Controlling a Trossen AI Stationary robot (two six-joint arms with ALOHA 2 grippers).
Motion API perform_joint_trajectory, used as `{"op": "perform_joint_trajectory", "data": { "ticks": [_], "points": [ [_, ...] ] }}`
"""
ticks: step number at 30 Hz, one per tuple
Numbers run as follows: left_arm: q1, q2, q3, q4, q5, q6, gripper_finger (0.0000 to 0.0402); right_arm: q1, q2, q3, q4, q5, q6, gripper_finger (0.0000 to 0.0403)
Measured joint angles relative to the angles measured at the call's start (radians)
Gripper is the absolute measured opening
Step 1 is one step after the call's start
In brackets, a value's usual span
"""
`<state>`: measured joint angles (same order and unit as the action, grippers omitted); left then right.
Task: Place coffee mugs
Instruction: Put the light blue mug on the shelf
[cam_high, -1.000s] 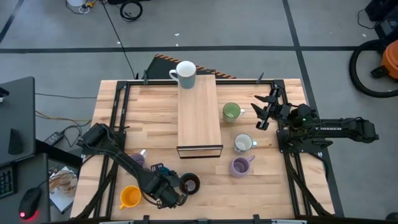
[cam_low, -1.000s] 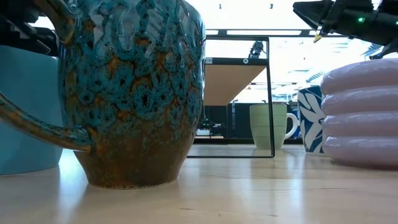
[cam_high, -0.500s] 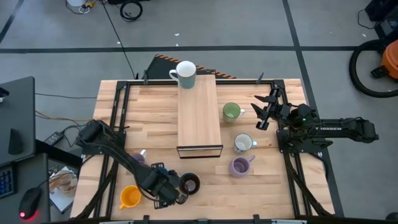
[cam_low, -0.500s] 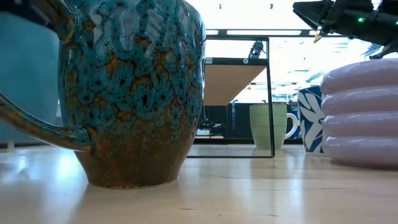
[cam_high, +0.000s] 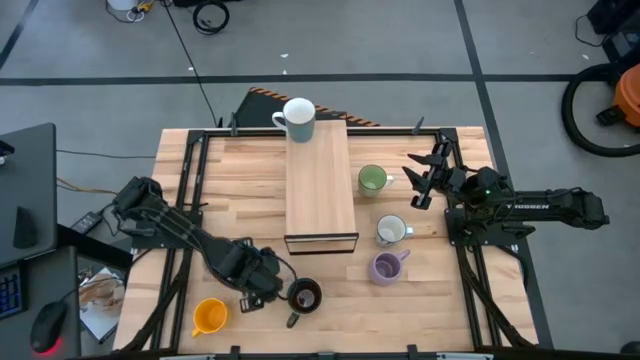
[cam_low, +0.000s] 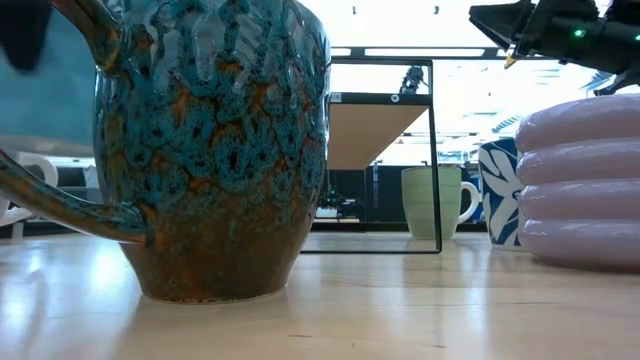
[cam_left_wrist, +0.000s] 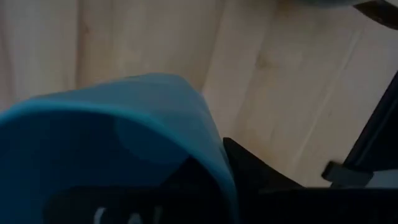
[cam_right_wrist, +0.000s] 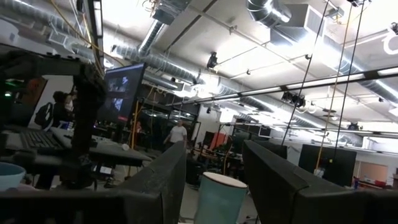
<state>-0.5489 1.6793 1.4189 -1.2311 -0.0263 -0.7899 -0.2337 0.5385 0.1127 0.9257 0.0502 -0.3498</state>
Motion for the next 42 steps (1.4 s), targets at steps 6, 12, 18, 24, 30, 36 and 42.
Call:
{"op": "perform_joint_trajectory", "data": {
  "ticks": [6, 12, 18, 24, 30, 36, 42],
  "points": [
    [0.073, -0.054, 0.002, -0.029, -0.023, 0.099, 0.003, 0.0, 0.0, 0.0, -0.007, 0.0, 0.01, 0.0165],
    [0.135, -0.113, 0.002, -0.153, -0.033, 0.178, 0.0029, 0.0, 0.003, 0.0, -0.008, 0.0, 0.038, 0.0165],
    [0.202, -0.179, 0.002, -0.185, -0.069, 0.309, 0.0029, 0.002, 0.024, 0.0, -0.011, -0.001, 0.069, 0.0165],
    [0.304, -0.199, 0.07, -0.255, -0.169, 0.505, 0.0029, 0.003, 0.06, 0.0, -0.015, -0.046, 0.155, 0.0165],
    [0.421, -0.201, 0.172, -0.285, -0.271, 0.768, 0.003, 0.003, 0.083, 0.0, -0.075, -0.078, 0.243, 0.0165],
    [0.529, -0.201, 0.208, -0.183, -0.32, 1.157, 0.003, 0.03, 0.084, 0.0, -0.156, -0.079, 0.336, 0.0165],
    [0.645, -0.186, 0.208, 0.011, -0.28, 1.428, 0.003, 0.103, 0.084, 0.0, -0.179, -0.08, 0.384, 0.0165]
  ]
}}
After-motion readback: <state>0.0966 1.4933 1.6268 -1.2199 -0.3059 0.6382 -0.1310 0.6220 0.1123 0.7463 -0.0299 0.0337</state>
